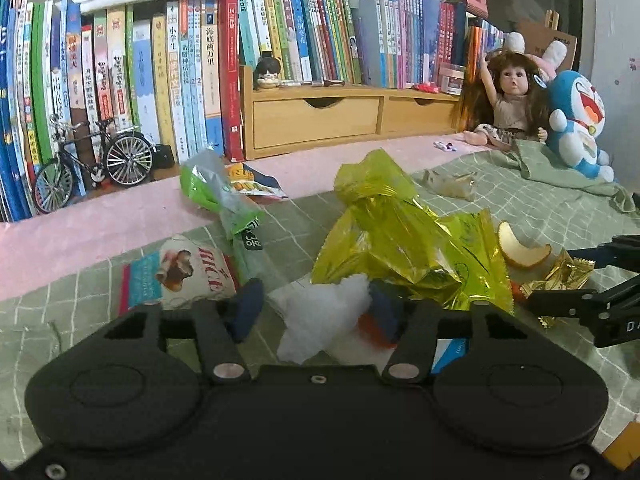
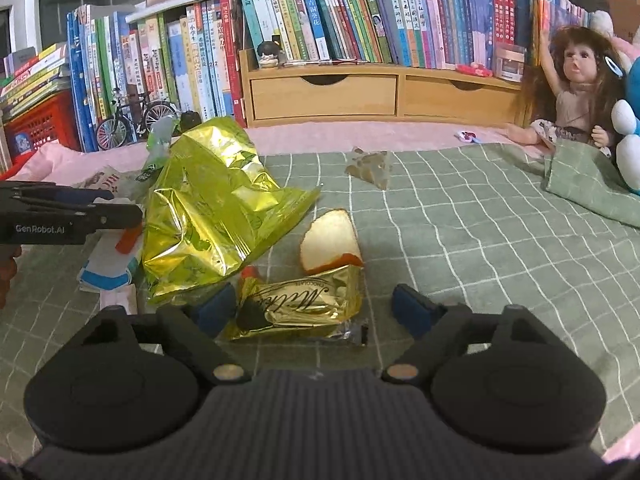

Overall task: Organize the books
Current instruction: 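Grasp the white tissue with the left tool while the right tool grasps the gold candy bar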

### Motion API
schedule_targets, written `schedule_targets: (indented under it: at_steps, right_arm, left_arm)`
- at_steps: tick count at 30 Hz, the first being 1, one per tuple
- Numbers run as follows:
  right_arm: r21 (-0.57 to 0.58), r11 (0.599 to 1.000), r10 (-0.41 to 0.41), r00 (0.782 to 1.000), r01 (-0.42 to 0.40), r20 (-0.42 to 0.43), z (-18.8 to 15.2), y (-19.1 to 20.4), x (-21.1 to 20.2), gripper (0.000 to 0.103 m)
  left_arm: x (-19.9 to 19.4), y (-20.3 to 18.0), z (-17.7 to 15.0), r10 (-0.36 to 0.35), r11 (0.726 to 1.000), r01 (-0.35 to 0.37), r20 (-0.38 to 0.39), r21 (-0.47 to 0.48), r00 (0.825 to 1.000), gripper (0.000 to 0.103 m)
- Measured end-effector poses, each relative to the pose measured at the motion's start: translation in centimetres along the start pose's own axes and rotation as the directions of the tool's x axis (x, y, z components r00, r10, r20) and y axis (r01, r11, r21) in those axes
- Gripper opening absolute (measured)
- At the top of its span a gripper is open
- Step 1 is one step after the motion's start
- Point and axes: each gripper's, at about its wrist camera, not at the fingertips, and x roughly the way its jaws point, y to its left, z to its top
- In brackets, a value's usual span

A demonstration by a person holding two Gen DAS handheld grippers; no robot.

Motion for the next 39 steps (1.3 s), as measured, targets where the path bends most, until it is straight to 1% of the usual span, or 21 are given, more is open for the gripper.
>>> schedule_targets:
  at_steps: [1,3,10,12,16,17,19,21,25,28,31,35,39]
  right_arm:
    - [0.0,1.0,-0.001,1.0,0.001,0.003,0.0,0.0,0.0,0.087]
    - [0.006,1.0,0.0,1.0,0.0,0.008,-0.1,-0.1,-0.1,0.081]
    - [0.021,1.0,0.023,1.0,-0.024,0.011,-0.1,-0.3,-0.1,0.072]
    - [0.018,0.999,0.028,1.0,-0.028,0.013,-0.1,-0.3,-0.2,0.067]
    - [0.015,0.999,0.03,0.999,-0.031,0.02,-0.1,-0.2,-0.3,0.063]
    - [0.016,0.999,0.027,0.999,-0.027,0.023,-0.1,-0.2,-0.3,0.059]
    - [0.02,1.0,0.019,0.999,-0.02,0.042,-0.1,-0.3,-0.6,0.057]
    - [0.02,0.999,0.038,0.998,-0.039,0.051,-0.1,-0.3,-0.7,0.054]
    - [0.005,0.998,0.067,0.997,-0.068,0.044,-0.1,-0.1,-0.7,0.053]
    - [-0.009,0.998,0.069,0.996,-0.069,0.052,-0.2,0.1,-1.0,0.053]
    - [-0.019,0.997,0.07,0.995,-0.069,0.069,-0.4,0.3,-1.7,0.053]
    - [-0.026,0.995,0.103,0.993,-0.101,0.065,-0.7,0.6,-2.7,0.053]
    - [-0.042,0.993,0.115,0.991,-0.113,0.061,-1.3,1.3,-3.8,0.053]
  left_arm:
    - [0.0,0.0,0.0,0.0,1.0,0.0,0.002,-0.002,1.0,0.051]
    - [-0.1,-0.1,0.0,0.001,1.0,-0.001,0.005,-0.005,1.0,0.045]
    - [-0.6,-0.3,-0.2,-0.006,1.0,0.006,0.01,-0.023,1.0,0.04]
    - [-0.8,-0.3,-0.3,-0.011,1.0,0.011,0.009,-0.029,1.0,0.038]
    - [-1.3,-0.4,-0.4,-0.011,0.999,0.011,0.008,-0.03,1.0,0.038]
    - [-1.5,-0.4,-0.4,-0.009,0.999,0.01,0.008,-0.032,1.0,0.038]
    - [-1.9,-0.5,-0.5,-0.008,0.999,0.008,0.007,-0.034,1.0,0.037]
    - [-2.3,-0.6,-0.6,-0.011,0.999,0.011,0.006,-0.037,1.0,0.037]
    - [-3.6,-0.7,-0.6,-0.004,0.999,0.005,0.012,-0.034,1.0,0.037]
    - [-4.8,-0.8,-0.6,0.005,0.999,-0.004,0.024,-0.034,1.0,0.037]
    - [-6.2,-1.0,-0.8,0.01,0.999,-0.008,0.034,-0.033,0.999,0.037]
    - [-7.9,-1.5,-1.1,0.011,1.0,-0.01,0.045,-0.02,0.999,0.037]
    - [-9.5,-2.0,-1.5,0.008,1.0,-0.007,0.056,-0.02,0.998,0.037]
